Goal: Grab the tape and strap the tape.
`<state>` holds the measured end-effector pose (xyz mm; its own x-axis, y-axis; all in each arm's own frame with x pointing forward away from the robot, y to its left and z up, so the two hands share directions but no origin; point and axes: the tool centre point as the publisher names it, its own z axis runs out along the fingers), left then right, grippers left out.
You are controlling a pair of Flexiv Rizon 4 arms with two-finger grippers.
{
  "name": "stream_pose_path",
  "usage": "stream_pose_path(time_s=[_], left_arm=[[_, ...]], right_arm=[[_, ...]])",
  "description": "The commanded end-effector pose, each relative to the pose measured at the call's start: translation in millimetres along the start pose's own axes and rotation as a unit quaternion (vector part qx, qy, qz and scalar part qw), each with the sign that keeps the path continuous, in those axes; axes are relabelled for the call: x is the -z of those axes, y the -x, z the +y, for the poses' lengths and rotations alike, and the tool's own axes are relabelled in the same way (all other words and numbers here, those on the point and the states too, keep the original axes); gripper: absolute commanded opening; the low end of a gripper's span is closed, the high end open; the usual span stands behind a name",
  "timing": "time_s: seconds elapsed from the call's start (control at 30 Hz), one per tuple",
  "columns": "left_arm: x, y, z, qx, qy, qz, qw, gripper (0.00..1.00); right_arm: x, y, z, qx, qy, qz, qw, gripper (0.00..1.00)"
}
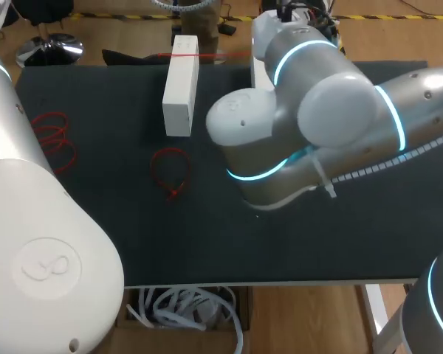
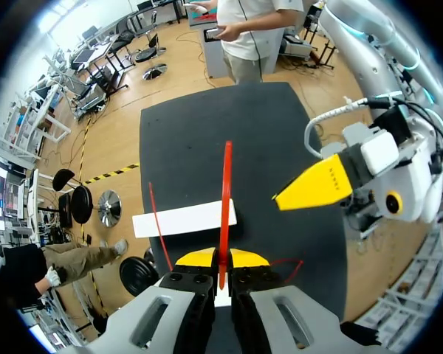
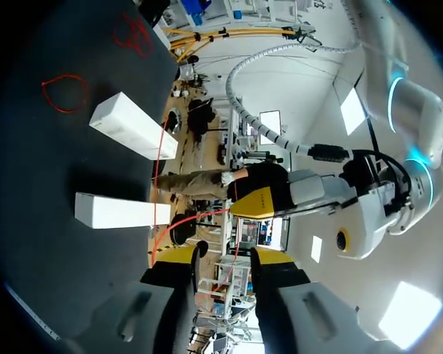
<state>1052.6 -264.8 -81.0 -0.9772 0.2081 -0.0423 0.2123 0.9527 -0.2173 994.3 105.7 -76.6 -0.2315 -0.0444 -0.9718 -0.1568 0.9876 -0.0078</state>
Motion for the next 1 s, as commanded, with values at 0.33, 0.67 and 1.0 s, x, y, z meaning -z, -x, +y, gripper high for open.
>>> stream_pose_path(time_s=[0.33, 0.67, 1.0], left_arm=[[1, -0.2, -0.5, 0.0, 0.002, 0.001, 1.0, 0.0], [1, -0.2, -0.5, 0.0, 0.002, 0.001, 1.0, 0.0], [1, -0.2, -0.5, 0.0, 0.002, 0.001, 1.0, 0.0]], right_arm=[[26, 5, -48, -0.011, 0.037, 0.003, 0.999, 0.29], [31, -3, -62, -0.001, 0.06, 0.025, 0.998, 1.0], [31, -3, -62, -0.001, 0.06, 0.025, 0.998, 1.0]])
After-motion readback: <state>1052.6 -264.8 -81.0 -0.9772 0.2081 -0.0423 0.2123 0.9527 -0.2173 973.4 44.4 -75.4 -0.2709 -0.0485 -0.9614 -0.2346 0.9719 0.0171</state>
